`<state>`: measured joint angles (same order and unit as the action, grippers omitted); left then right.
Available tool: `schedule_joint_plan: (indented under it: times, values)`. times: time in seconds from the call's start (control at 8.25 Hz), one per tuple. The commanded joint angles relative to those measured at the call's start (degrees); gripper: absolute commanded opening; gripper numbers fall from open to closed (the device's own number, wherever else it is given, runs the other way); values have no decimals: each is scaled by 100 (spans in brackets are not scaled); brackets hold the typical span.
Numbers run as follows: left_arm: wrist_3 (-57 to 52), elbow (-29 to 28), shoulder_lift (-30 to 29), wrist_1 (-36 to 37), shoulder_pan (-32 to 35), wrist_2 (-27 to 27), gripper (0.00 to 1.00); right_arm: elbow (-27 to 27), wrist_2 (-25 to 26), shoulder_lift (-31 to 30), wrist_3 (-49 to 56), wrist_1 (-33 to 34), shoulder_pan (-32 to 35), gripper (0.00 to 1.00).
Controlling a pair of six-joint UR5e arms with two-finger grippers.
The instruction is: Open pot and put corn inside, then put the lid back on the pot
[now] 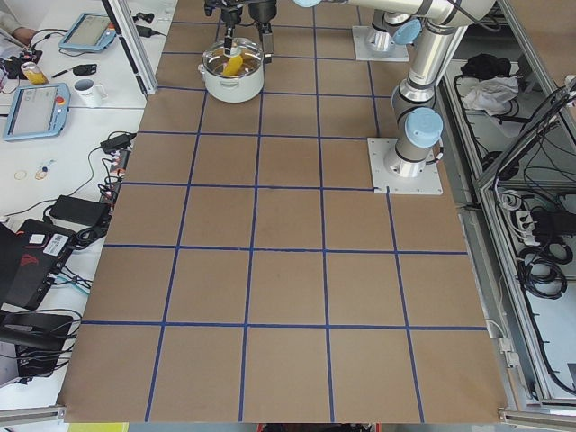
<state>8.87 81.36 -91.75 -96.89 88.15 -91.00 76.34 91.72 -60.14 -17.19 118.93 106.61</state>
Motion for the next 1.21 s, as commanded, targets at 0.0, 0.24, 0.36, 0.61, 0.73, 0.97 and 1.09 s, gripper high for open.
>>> schedule_joint_plan:
  times: [0.0, 0.24, 0.36, 0.61, 0.73, 0.97, 1.09]
  values:
    - [-410, 319, 184, 267, 0, -6, 100, -5, 13, -33, 31, 208, 0, 17]
    - [-483, 328, 184, 276, 0, 3, 100, -5, 30, -33, 41, 227, 0, 16]
    - [-605, 337, 175, 276, 0, 12, 100, 4, 30, -24, 49, 228, 0, 16]
    - [-834, 398, 175, 276, 0, 12, 100, 12, 39, -16, 58, 271, 0, 15]
    - [-852, 399, 140, 329, 0, 21, 100, 12, 48, -7, 58, 280, 0, 15]
    - [-1044, 416, 96, 557, 0, 38, 100, 21, 21, 11, 32, 386, 0, 15]
    - [-1046, 416, 87, 549, 0, 47, 100, 47, 30, 11, 32, 386, 0, 15]
